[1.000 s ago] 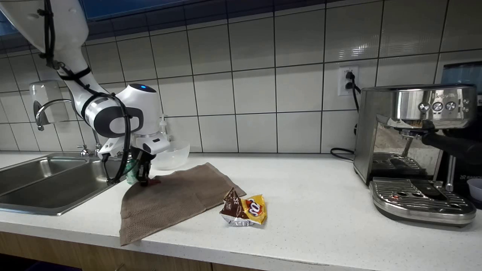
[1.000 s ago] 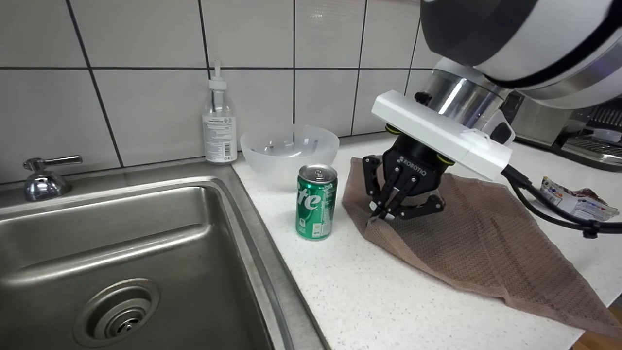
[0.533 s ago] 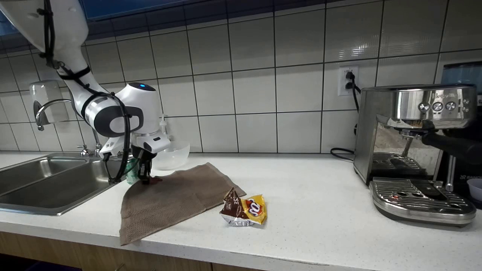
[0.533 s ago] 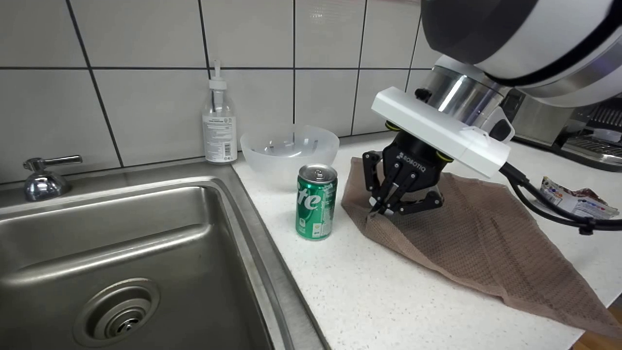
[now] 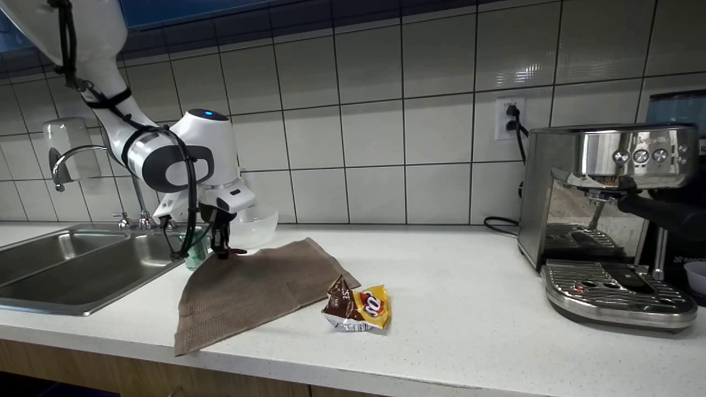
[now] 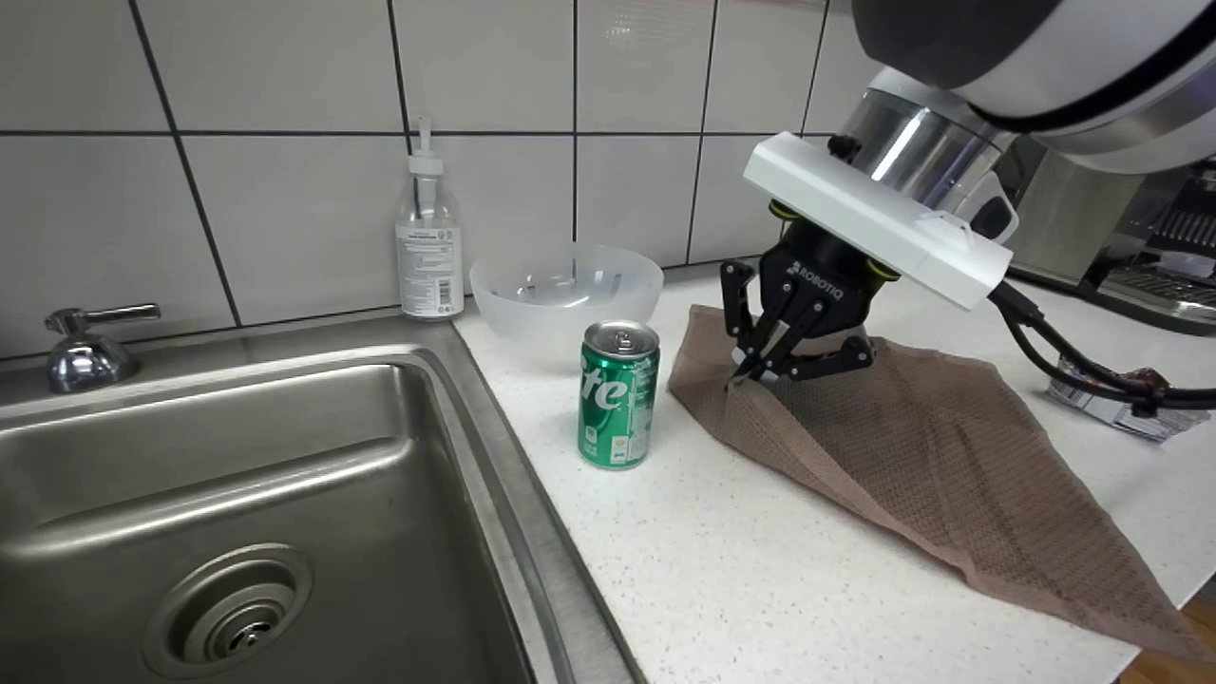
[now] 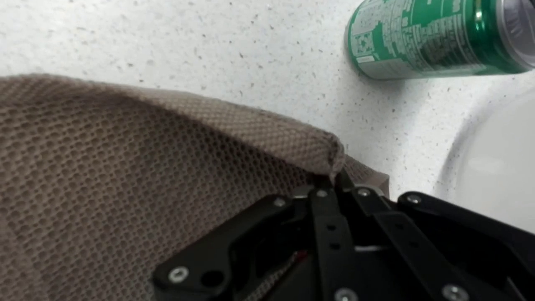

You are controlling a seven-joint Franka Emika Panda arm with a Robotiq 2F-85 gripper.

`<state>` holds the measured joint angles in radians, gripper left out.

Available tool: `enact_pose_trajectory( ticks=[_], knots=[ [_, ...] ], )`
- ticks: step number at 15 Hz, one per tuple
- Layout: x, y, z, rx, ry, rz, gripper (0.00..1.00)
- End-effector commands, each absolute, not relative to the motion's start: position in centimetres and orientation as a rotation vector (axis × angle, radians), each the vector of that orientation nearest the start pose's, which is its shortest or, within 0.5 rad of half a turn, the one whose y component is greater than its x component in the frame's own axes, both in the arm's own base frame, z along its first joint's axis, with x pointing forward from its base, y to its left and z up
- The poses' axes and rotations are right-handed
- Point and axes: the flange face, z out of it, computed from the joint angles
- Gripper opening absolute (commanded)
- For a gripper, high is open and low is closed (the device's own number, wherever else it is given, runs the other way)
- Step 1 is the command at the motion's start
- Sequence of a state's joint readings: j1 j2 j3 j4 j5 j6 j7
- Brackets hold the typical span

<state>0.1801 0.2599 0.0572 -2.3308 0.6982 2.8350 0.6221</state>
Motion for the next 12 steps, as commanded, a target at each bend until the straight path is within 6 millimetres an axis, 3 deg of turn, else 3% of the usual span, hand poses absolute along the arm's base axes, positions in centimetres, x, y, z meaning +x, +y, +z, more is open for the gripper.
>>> enact_pose_trajectory(
  ticks=[1,12],
  knots=[
    [51.6,8.3,26.3,-2.406,1.373,-0.164,0.01],
    [49.6,4.9,28.4,-2.413,1.388,-0.271,0.01]
  ],
)
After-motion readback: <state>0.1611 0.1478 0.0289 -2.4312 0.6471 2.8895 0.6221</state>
